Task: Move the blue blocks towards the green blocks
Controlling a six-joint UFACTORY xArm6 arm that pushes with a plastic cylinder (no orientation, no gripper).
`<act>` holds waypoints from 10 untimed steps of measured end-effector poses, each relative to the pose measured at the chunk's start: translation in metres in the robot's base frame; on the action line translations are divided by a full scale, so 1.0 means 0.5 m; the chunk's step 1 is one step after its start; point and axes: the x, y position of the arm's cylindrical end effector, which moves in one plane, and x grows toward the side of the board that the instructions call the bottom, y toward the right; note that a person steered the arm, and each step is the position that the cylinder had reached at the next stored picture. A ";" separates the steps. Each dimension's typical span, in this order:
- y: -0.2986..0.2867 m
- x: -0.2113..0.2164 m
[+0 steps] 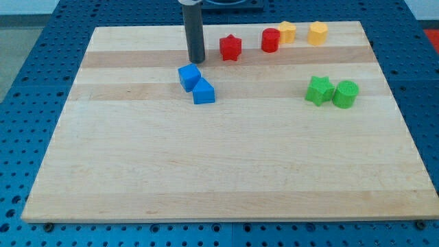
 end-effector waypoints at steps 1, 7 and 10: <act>0.165 -0.014; 0.202 0.052; -0.096 0.069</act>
